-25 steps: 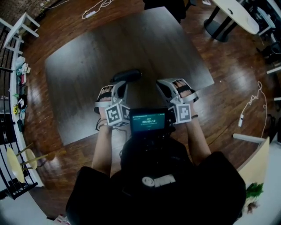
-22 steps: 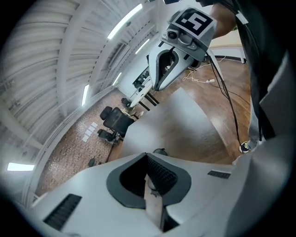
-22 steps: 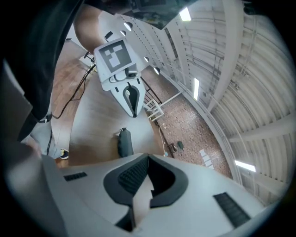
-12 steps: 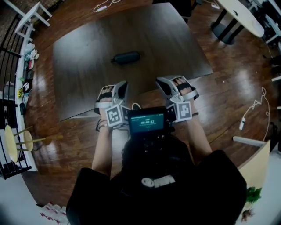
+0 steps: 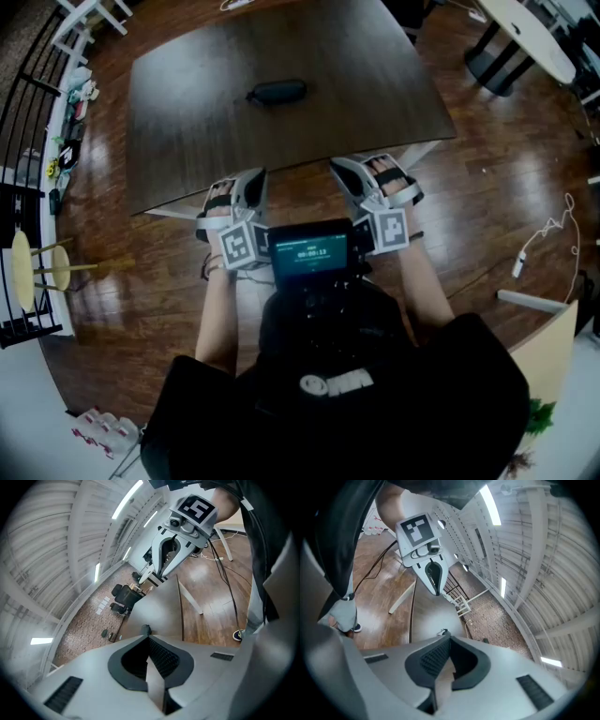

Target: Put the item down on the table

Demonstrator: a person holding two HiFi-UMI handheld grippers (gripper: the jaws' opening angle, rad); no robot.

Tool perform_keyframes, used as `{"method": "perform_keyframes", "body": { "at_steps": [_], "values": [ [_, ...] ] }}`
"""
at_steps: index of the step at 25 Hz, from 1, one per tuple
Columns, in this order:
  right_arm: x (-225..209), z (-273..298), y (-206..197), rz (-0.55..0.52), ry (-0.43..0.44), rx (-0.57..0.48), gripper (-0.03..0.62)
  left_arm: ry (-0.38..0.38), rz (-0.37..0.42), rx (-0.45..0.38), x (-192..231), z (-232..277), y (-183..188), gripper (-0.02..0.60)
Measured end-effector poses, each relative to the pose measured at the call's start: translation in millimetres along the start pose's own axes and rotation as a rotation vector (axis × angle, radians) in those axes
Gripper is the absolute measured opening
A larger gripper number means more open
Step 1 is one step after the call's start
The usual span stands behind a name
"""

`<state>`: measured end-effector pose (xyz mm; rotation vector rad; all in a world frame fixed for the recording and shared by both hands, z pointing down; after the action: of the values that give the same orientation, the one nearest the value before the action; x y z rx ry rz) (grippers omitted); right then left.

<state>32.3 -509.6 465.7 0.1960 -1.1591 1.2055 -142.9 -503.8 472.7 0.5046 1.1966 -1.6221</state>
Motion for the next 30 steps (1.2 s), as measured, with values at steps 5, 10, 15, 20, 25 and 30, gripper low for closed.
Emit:
{"method": "perform_keyframes", "body": {
  "at_steps": [5,10,15,20,25,30],
  "values": [
    [11,-14,19,-0.012,-0.020,-0.002,0.005,0.010,0.022,-0.030,-4,-22,3,0.000],
    [39,-33,52,-0.018,-0.033,0.015,0.005,0.009,0.029,-0.055,-19,-63,-5,0.000],
    [78,-65,102,-0.026,-0.043,0.011,0.005,0.013,0.022,-0.052,-40,-130,-27,0.000],
    [124,-99,148,-0.040,-0.042,0.022,0.005,0.018,0.016,-0.051,-68,-197,-49,0.000],
    [167,-140,187,-0.046,-0.040,0.023,0.005,0.015,0.016,-0.056,-97,-257,-54,0.000],
    [199,-173,210,-0.042,-0.026,0.019,0.005,0.008,0.011,-0.059,-120,-302,-52,0.000]
  ]
}}
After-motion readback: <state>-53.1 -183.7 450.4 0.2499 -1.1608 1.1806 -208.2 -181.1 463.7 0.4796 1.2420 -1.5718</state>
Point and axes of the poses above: the fingertips, and each gripper's own axes: z forward along the fingers, x to its left, y out of its top, the point moved 7 cm from there along -z, backward along the fingers, and after that the axes turned 5 degrees about y, right-handed, at the moved point
